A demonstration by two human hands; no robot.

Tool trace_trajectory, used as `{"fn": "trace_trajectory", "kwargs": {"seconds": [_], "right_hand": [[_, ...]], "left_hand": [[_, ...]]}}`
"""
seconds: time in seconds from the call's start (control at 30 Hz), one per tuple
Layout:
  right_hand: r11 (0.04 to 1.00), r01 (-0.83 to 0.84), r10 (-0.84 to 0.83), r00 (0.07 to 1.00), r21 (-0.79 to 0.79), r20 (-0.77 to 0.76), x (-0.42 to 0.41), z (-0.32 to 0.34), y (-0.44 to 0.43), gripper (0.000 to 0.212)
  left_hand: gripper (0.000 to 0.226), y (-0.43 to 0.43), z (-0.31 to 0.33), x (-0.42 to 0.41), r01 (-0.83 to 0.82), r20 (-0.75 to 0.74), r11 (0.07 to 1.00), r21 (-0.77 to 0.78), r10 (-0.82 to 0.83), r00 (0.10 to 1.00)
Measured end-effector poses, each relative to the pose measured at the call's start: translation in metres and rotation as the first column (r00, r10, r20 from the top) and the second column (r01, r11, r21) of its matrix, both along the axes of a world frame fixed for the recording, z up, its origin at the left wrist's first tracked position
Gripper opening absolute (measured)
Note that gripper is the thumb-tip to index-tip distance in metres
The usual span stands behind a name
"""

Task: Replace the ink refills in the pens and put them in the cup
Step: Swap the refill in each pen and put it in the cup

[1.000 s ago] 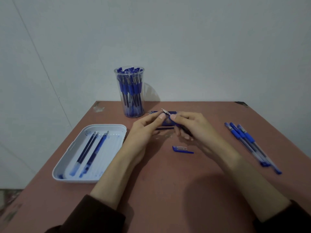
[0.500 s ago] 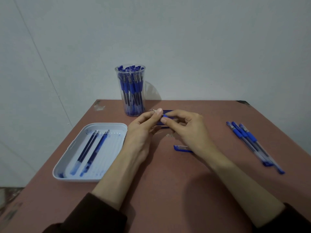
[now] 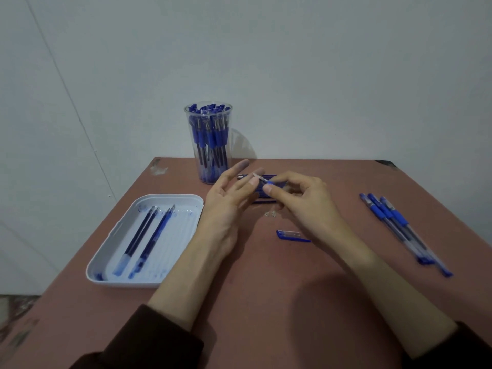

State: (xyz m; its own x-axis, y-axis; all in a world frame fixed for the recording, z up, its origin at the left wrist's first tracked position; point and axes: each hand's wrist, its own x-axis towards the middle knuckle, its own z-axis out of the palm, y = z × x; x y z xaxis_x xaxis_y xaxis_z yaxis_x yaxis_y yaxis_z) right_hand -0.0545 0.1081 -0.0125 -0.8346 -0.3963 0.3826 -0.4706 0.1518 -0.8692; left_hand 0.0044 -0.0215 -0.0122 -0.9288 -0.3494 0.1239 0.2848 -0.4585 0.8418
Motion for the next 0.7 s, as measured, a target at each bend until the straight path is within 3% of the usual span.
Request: {"fn": "trace_trajectory", "kwargs": {"seconds": [0.27,0.47,0.57,0.63,0.7], "right_hand": [[0.976,0.121,-0.071,0.963,0.18,-0.258,-0.004,-0.005,0.005,0.006],[0.908,0.288,-0.083,0.836,0.306,-0.542,-0.003,0.001,0.011,0.007],[0.865,0.368,-0.122,0.813,0.34,-0.569,-0.008,0.005,0.018,0.005],[0.86,0.385,-0.165,0.831,0.336,-0.532,-0.012,0.007,0.023,0.006],[0.874,0.378,-0.2,0.853,0.305,-0.483,-0.014,0.008,0.025,0.007]], "left_hand": [[0.017,0.003,-0.007,-0.001,-0.189,0.091,0.97,-0.152,0.204,0.975],[0.011,0.004,-0.009,-0.002,-0.243,0.166,0.917,-0.317,0.306,0.937],[0.017,-0.001,-0.009,-0.003,-0.283,0.18,0.888,-0.362,0.365,0.914],[0.011,-0.003,-0.01,-0.001,-0.274,0.128,0.808,-0.522,0.392,0.911],[0.01,-0.001,-0.011,0.001,-0.208,0.065,0.632,-0.746,0.379,0.923]]}}
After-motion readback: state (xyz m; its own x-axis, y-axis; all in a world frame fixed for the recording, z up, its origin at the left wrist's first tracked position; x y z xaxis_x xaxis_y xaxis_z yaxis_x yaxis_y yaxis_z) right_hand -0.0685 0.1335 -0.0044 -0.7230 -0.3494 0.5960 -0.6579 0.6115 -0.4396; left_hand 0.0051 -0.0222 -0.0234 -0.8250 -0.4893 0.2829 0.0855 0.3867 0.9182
